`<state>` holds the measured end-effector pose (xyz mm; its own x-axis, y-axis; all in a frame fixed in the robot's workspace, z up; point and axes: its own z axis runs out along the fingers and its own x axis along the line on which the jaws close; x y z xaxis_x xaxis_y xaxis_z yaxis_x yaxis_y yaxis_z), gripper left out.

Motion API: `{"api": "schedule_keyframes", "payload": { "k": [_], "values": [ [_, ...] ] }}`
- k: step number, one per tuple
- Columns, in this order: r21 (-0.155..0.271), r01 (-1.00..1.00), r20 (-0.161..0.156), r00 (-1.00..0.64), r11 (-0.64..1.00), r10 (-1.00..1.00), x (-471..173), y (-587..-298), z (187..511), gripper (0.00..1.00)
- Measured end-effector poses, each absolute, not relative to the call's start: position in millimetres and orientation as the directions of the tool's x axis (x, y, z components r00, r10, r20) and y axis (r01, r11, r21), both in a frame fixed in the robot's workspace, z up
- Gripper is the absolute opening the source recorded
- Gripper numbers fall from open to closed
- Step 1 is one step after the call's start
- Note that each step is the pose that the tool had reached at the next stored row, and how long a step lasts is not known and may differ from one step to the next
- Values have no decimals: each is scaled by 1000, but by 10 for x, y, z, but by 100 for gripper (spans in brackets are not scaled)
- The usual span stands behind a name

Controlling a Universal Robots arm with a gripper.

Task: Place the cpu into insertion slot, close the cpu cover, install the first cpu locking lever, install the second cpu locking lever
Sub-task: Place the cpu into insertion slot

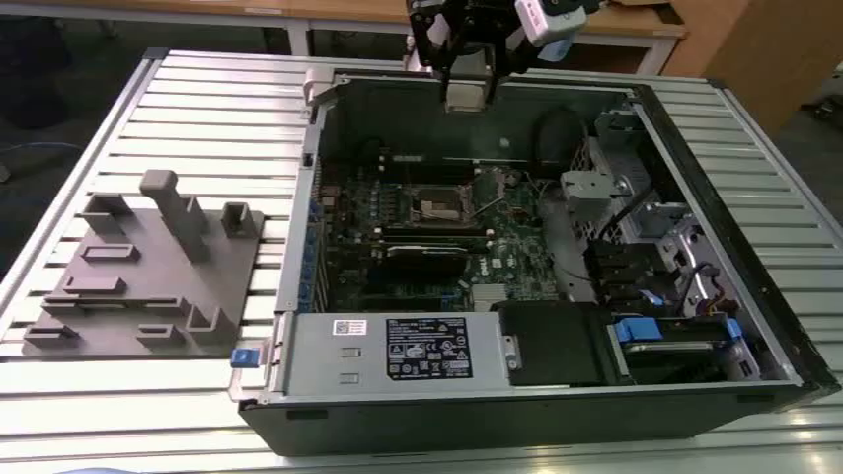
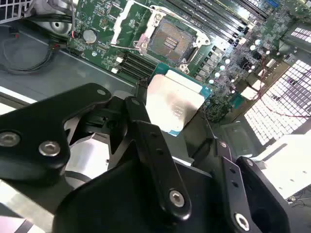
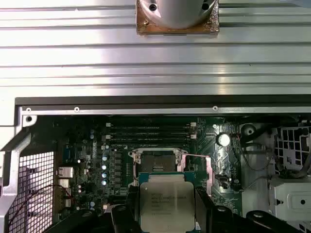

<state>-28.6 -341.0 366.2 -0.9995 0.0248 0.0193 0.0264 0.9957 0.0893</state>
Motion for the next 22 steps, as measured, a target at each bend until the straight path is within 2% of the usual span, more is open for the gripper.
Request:
{"api": "schedule_keyframes", "payload": {
  "k": [22],
  "values": [
    [89,26,19,-1000,996,25,-286,-3410,3568,54]
  ]
}}
